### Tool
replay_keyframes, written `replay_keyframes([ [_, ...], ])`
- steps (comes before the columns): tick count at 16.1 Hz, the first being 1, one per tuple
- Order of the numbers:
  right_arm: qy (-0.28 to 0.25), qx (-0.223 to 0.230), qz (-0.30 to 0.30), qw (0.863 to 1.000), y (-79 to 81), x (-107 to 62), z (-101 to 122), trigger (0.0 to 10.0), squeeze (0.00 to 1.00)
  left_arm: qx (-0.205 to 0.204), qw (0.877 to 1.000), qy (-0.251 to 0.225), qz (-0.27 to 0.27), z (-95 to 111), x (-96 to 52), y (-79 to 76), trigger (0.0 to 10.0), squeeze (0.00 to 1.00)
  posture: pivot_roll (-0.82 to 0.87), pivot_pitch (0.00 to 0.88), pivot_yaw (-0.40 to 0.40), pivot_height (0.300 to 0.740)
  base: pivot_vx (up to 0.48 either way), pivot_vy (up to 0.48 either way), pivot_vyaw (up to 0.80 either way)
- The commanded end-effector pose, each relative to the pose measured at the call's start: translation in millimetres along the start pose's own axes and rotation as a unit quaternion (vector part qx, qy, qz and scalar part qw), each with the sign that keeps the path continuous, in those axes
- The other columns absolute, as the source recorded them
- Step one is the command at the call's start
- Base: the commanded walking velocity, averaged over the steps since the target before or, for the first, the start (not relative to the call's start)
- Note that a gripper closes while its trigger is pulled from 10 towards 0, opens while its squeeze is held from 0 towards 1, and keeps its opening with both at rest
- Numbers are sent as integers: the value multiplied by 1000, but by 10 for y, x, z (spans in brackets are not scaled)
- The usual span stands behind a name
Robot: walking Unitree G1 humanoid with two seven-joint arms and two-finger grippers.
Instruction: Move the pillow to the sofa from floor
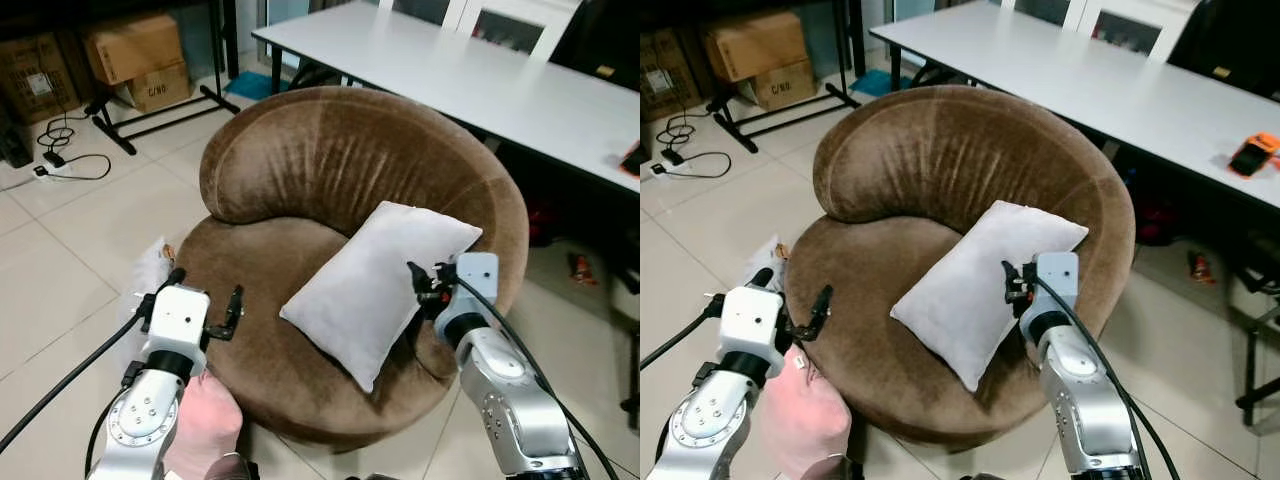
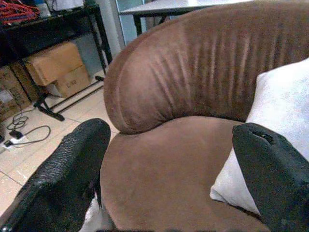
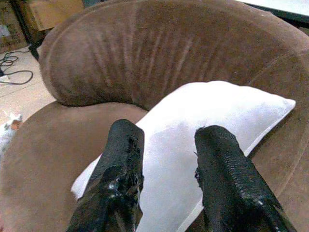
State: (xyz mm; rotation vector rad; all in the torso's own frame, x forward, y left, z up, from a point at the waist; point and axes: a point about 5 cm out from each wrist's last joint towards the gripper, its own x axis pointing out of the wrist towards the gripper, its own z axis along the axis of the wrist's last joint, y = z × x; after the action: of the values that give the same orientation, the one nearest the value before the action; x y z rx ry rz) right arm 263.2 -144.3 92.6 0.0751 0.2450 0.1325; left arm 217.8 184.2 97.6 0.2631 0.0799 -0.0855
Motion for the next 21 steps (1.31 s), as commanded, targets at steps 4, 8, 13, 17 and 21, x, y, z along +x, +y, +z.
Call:
replay_keyframes([
  [4, -1, -13, -1, 1000, -27, -19, 57, 10000, 0, 1, 1000, -11, 5, 30, -16, -16, 10000, 0, 39, 0, -92, 740, -120, 0, 0],
  [8, 4, -12, 5, 1000, -25, -21, 32, 10000, 0, -5, 1000, -11, 15, 30, -20, 4, 10000, 0, 44, 0, -96, 740, 0, 0, 0],
  [13, 8, -16, 21, 1000, -2, -17, 26, 10000, 0, -6, 1000, -11, 18, 33, -33, 3, 10000, 0, 44, 0, -101, 740, 0, 269, 0],
  [17, 8, -44, 63, 997, 81, -24, 33, 10000, 0, -8, 1000, -7, 27, 28, -58, 11, 10000, 0, 49, 0, -113, 740, 0, 373, 200],
  [21, 12, -29, 43, 999, 36, -12, 25, 10000, 0, -1, 999, -1, 39, -4, -80, 67, 10000, 0, 45, 0, -116, 740, 0, 376, 400],
])
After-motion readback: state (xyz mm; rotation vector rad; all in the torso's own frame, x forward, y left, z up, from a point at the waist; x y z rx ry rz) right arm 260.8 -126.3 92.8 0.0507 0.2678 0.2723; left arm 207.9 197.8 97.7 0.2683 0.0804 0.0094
